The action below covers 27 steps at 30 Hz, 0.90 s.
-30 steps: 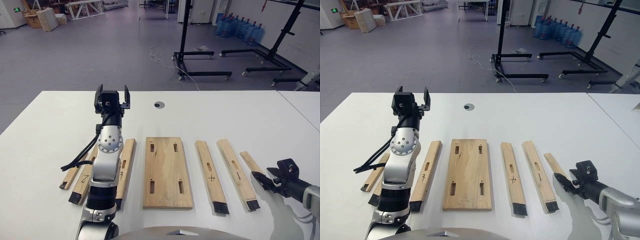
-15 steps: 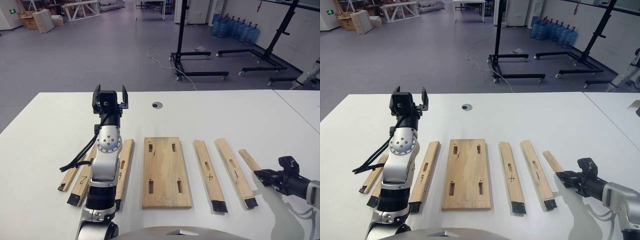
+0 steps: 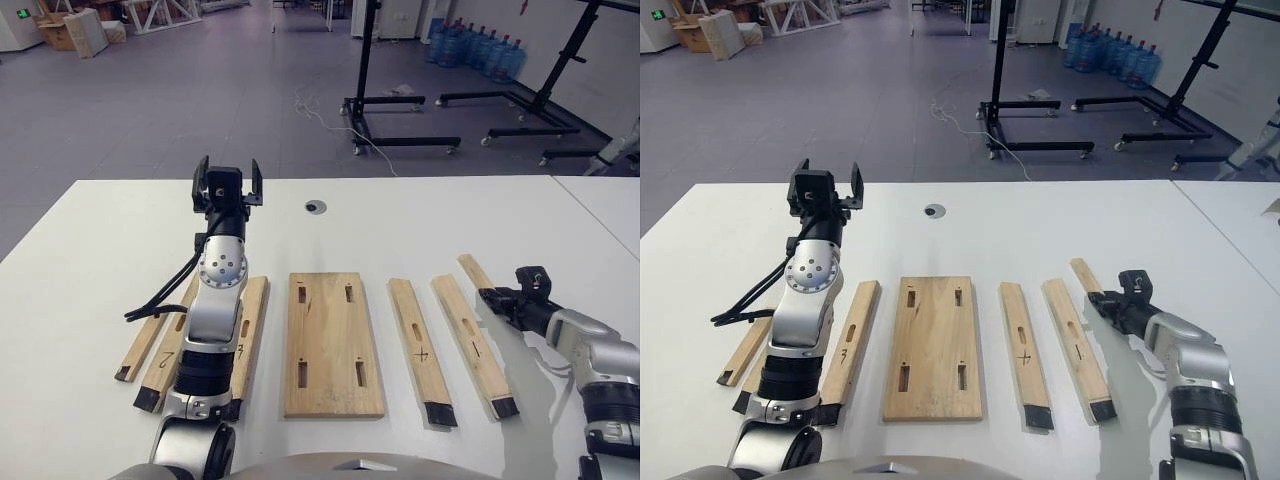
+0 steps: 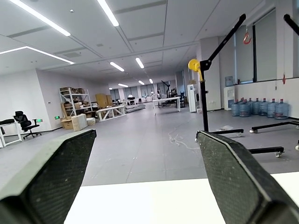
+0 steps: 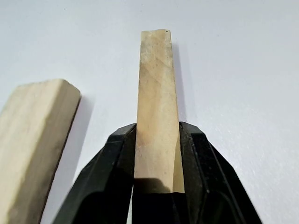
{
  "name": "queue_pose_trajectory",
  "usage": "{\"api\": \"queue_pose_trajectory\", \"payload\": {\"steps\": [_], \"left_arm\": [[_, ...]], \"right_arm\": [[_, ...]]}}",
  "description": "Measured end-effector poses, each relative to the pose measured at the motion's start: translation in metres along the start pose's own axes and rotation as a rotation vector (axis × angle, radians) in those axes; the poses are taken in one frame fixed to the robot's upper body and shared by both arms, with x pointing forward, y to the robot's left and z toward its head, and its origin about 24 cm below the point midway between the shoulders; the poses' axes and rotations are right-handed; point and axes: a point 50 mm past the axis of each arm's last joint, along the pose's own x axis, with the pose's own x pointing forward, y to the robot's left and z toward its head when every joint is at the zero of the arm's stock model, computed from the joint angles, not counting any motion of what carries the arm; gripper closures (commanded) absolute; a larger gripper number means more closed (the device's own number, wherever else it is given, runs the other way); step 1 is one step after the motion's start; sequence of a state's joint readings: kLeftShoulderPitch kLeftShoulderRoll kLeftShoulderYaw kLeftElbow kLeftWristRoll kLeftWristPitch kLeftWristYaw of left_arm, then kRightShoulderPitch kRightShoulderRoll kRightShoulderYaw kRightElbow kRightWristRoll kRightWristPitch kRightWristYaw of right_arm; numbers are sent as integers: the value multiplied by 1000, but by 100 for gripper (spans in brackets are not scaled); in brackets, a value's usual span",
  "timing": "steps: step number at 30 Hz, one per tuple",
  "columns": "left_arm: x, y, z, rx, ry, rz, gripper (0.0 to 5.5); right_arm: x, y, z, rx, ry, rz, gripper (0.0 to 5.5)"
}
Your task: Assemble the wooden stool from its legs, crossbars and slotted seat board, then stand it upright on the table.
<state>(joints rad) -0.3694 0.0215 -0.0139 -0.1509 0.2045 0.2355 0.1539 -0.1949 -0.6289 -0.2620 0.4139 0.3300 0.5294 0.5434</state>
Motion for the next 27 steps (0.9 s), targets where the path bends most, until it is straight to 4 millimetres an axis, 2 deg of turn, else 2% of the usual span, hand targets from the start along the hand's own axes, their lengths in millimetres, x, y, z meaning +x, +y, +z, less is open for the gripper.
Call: {"api": "queue_pose_trajectory", "payload": {"steps": [2, 6, 9, 13, 16, 18, 19, 20, 22, 24, 27], "left_arm": [[1, 0, 1, 4, -7, -6, 151], [4, -4, 1, -20, -10, -61, 151], [5, -5, -3, -89, 13, -100, 151], [5, 0, -7, -508, 99, -140, 151], [0, -5, -6, -906, 153, -281, 151], [-5, -7, 8, -1106, 131, -445, 151], [-7, -8, 16, -1145, 113, -510, 151], [-8, -9, 26, -1192, 97, -595, 151], [-9, -8, 41, -1304, 77, -711, 151], [-11, -9, 43, -1330, 112, -774, 151], [-8, -13, 43, -1295, 181, -808, 151]], "right_arm": [[8, 3, 15, -3, -56, -10, 421], [22, 8, 60, -6, -221, -58, 421], [31, 27, 90, -24, -352, -39, 421], [40, 81, 117, -98, -498, 111, 421], [37, 129, 134, -200, -606, 249, 421], [27, 171, 143, -292, -693, 379, 421], [20, 187, 146, -341, -738, 432, 421], [9, 214, 151, -434, -821, 520, 421], [-9, 255, 148, -597, -939, 649, 421], [-11, 266, 139, -619, -949, 661, 421], [-11, 271, 131, -601, -946, 659, 421]]}}
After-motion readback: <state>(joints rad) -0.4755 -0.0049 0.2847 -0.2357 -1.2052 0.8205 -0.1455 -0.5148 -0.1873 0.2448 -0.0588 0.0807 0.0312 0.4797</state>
